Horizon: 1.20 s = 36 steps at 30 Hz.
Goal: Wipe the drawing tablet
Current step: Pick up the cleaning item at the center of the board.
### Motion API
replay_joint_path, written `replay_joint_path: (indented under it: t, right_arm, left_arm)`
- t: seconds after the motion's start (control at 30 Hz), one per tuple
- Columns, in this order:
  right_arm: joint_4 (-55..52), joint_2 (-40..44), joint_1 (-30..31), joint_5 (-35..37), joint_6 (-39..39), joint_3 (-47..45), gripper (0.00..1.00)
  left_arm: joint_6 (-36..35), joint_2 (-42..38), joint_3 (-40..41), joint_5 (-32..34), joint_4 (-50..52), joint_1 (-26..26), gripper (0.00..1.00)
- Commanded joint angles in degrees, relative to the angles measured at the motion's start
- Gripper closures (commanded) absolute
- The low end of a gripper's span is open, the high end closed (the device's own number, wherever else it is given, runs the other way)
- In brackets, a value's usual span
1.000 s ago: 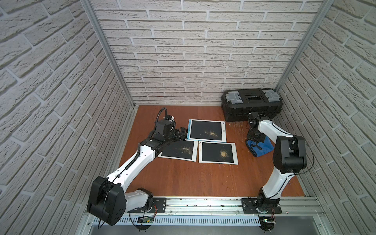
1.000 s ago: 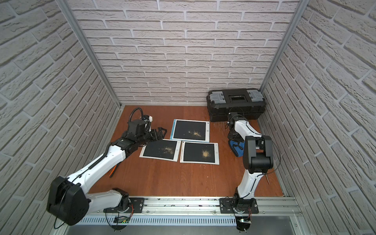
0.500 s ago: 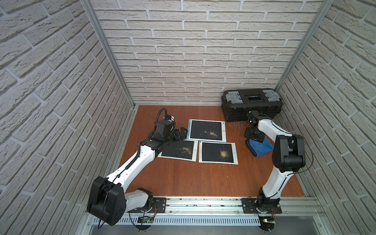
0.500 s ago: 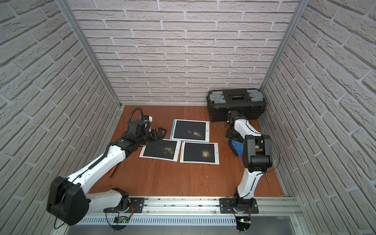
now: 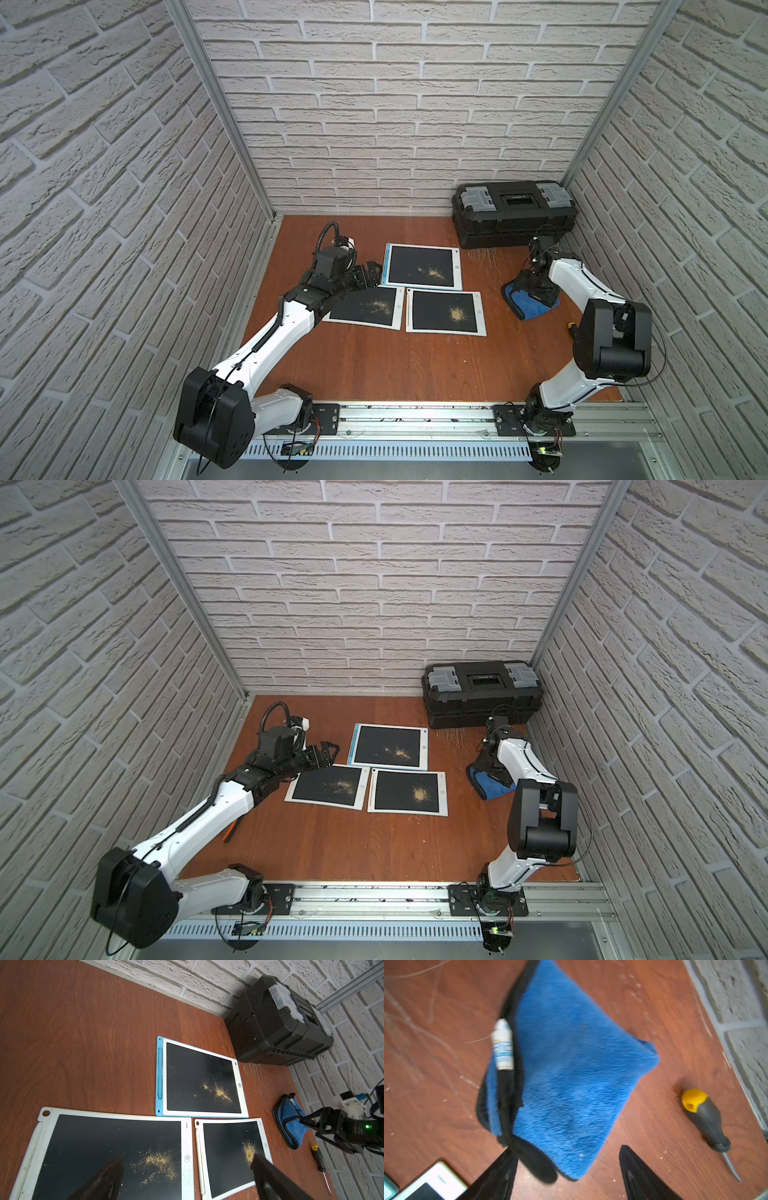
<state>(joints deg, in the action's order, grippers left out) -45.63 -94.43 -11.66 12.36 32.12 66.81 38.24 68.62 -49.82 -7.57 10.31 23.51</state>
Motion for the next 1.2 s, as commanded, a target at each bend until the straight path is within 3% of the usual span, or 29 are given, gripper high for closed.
replay_joint_path:
  t: [0.0, 0.23, 0.4, 0.63, 1.0, 1.17]
  right_arm:
    - [1.28, -0.75, -0.58, -3.81, 0.44, -0.39, 0.21]
    - [2.40, -1.99, -1.47, -6.30, 2.95, -0.79, 0.22]
    - [7.69, 3.19, -3.04, -7.37, 4.49, -5.28, 0.23]
    - [2.12, -3.08, -3.21, -5.42, 3.72, -0.30, 0.23]
    - [21.36, 14.07, -5.30, -12.09, 7.78, -13.51, 0.23]
    - [15.44, 10.06, -5.41, -9.85, 8.21, -9.78, 0.23]
  left_arm:
    - [0.35, -0.58, 0.82, -0.12, -2.81, -0.26, 0.02]
    - [0.30, -0.74, 1.30, -0.10, -3.06, -0.28, 0.02]
    - [0.12, -0.99, 1.40, 0.17, -2.89, -0.30, 0.02]
    - [0.17, 0.64, 1.48, -0.34, -3.82, -0.41, 0.02]
    - [-0.07, -0.15, 1.97, 0.28, -3.19, -0.41, 0.02]
    - [-0.03, -0.18, 1.93, 0.11, -3.02, -0.45, 0.02]
